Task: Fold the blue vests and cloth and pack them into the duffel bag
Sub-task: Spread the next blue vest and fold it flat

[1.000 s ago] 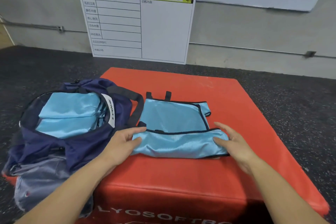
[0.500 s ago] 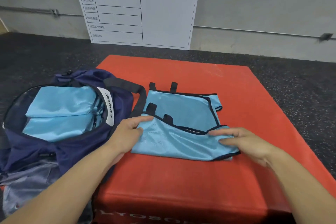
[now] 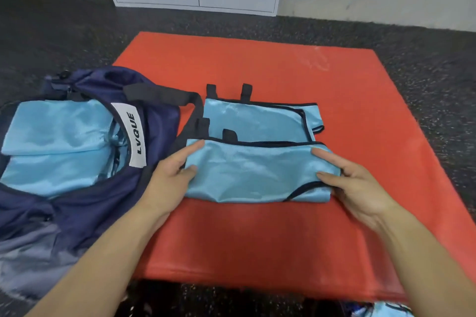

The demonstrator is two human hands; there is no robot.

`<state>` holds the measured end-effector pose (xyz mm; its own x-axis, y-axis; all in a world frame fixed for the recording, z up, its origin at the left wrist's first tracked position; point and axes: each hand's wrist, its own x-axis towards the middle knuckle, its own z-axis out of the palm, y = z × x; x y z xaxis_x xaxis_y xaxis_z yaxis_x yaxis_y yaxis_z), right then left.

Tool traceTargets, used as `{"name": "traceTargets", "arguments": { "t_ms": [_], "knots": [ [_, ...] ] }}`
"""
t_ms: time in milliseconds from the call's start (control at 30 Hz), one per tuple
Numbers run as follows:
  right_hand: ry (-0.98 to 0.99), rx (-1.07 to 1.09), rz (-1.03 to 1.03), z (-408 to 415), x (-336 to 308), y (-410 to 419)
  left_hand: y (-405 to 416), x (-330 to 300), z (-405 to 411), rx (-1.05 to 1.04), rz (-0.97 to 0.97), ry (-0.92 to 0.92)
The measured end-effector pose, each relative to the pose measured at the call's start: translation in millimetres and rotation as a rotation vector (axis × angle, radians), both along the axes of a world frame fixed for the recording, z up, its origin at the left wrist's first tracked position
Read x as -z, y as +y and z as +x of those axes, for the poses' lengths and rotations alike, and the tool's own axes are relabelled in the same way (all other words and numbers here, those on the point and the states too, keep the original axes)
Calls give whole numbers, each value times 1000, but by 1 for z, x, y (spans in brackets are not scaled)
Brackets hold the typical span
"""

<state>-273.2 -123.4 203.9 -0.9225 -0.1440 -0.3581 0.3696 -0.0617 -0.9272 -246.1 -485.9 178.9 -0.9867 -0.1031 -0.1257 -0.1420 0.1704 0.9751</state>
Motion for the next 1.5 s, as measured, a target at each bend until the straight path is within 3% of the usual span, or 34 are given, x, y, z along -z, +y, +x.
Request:
{"name": "traceTargets", "arguments": {
  "t_ms": [233, 333, 467, 633, 967, 1200, 1400, 1500],
  "knots": [
    [12, -93, 185, 44, 5, 25, 4, 4, 52, 55, -95, 39],
    [-23, -83, 165, 77, -5, 40, 14, -5, 86, 85, -148, 26],
    [-43, -212, 287, 106, -19, 60, 28, -21, 108, 89, -172, 5],
    [18, -160, 332, 135, -30, 71, 39, -19, 128, 93, -147, 22],
    [39, -314, 429, 98, -22, 56, 42, -10, 96, 41, -171, 50],
    [263, -147, 342, 56, -33, 48, 35, -12, 49, 47, -62, 97],
    [97, -123, 358, 32, -12, 44, 34, 0, 24, 11, -102, 21],
    [125, -38, 365, 21, -12, 47, 32, 4, 15, 55, -111, 15]
  ]
}}
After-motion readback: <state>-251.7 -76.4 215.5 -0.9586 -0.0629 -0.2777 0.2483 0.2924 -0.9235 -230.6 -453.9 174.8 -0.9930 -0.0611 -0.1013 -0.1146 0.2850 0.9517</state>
